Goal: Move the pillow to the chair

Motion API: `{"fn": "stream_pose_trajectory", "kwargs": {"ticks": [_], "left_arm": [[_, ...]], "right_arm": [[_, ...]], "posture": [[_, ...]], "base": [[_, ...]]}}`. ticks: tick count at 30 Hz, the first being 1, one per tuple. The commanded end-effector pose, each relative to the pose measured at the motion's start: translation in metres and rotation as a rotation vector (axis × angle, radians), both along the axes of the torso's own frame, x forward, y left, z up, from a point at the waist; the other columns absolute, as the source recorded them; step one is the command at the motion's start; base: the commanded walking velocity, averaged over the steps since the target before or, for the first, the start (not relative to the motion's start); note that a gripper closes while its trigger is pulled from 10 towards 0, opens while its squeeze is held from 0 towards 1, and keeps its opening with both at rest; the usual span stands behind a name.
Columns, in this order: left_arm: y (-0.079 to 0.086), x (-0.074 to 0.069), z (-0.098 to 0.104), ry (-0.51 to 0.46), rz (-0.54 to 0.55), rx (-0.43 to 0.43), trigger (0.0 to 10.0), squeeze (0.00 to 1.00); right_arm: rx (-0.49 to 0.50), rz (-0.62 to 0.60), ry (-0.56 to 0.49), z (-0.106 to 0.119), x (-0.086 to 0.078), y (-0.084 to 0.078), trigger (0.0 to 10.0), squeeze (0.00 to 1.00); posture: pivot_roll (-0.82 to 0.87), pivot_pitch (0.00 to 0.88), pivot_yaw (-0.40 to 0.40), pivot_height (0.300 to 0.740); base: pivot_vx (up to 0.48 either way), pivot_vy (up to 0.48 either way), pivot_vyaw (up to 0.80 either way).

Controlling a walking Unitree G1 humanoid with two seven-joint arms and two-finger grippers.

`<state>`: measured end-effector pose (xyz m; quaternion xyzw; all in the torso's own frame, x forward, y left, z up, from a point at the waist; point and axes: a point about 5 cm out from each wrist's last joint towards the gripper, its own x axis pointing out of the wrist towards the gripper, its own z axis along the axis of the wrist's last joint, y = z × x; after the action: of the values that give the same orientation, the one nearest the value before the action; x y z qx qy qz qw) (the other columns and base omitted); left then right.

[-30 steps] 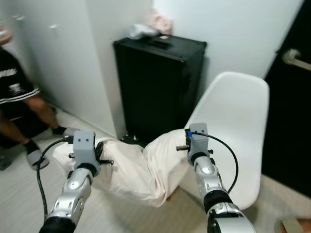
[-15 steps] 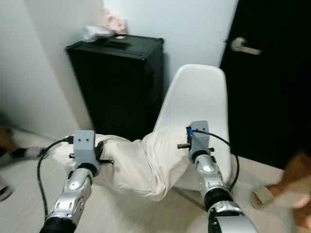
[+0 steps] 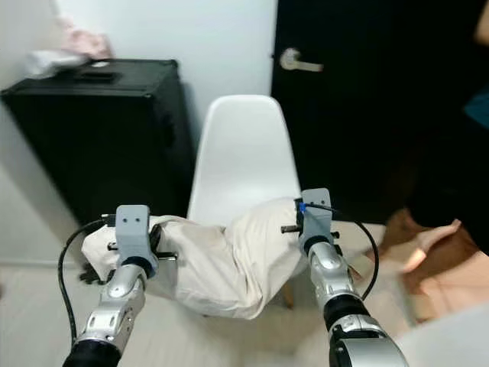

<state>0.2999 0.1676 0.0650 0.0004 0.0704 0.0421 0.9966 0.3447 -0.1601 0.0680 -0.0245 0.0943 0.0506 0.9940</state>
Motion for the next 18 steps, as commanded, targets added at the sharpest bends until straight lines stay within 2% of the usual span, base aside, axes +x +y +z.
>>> {"fn": "stream_pose_trajectory", "kwargs": {"ticks": [1, 12, 18], "left_arm": [[-0.0030, 0.0034, 0.0064, -0.027, -0.012, 0.018, 10.0, 0.00], [-0.0012, 0.0046, 0.0065, -0.022, 0.000, 0.005, 10.0, 0.00], [-0.0021, 0.0046, 0.0059, -0.016, 0.006, -0.008, 10.0, 0.00]], "right_arm": [[0.016, 0.011, -0.006, 0.0033, 0.0028, 0.0040, 10.0, 0.00], [0.031, 0.028, 0.007, 0.0025, 0.0033, 0.0062, 10.0, 0.00], [0.016, 0.064, 0.012, 0.0017, 0.0030, 0.0098, 10.0, 0.00]], "posture": [[0.06, 0.039, -0.002, 0.740], [0.06, 0.023, 0.001, 0.740], [0.06, 0.021, -0.002, 0.740]], "base": [[0.000, 0.000, -0.80], [0.000, 0.000, -0.80], [0.000, 0.000, 0.00]]}}
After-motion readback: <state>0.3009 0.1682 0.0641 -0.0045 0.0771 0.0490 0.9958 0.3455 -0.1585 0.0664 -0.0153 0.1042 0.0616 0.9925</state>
